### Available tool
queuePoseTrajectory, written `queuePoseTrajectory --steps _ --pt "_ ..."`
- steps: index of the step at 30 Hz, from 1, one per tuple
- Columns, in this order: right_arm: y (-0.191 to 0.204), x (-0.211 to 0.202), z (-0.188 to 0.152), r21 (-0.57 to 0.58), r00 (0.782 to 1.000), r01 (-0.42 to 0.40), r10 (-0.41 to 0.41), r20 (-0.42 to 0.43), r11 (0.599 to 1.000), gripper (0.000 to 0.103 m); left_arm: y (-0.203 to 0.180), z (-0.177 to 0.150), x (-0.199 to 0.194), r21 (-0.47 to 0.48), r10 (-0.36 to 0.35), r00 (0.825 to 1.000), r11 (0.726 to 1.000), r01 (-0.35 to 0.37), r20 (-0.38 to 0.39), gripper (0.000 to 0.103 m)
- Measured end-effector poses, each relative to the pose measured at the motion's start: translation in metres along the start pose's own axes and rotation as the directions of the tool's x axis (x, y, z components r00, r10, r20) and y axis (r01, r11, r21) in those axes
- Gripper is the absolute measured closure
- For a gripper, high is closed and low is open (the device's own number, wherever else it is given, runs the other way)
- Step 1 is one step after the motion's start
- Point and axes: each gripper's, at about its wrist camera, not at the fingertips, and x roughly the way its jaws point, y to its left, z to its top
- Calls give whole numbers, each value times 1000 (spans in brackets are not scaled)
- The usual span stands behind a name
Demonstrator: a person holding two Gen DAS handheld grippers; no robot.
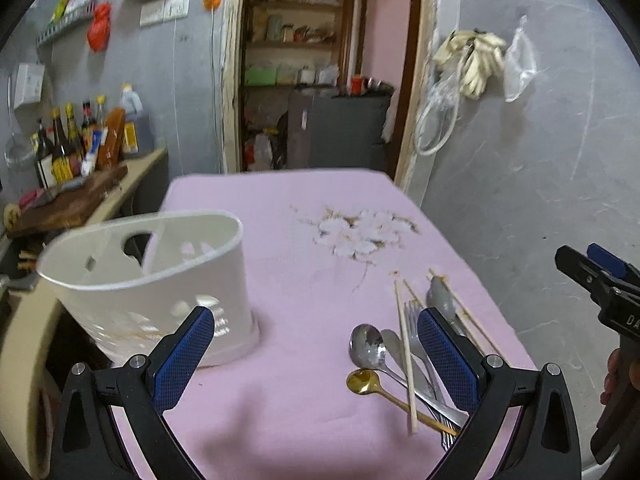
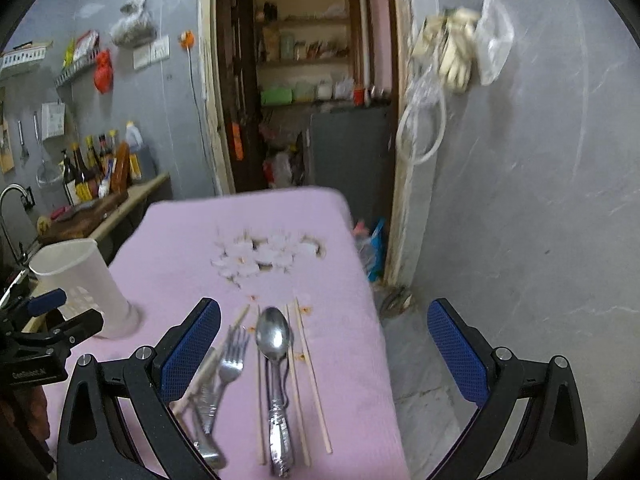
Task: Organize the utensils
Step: 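Move both tools down toward the pile of cutlery, then grasp a wooden chopstick with the right tool while the left tool grasps a silver spoon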
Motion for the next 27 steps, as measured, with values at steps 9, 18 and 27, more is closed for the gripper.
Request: queuePoseTrajectory --steps 9,18,27 --pt "-8 98 -12 5 974 -124 123 -191 992 61 -2 -8 58 -81 -17 990 997 6 -142 14" --pt "9 152 -13 -18 932 -214 199 -302 977 75 -8 -14 89 -105 -81 968 993 57 -237 48" --pt "30 169 -16 -114 917 -231 177 -357 966 84 -13 -18 103 -111 -93 950 992 62 -299 59"
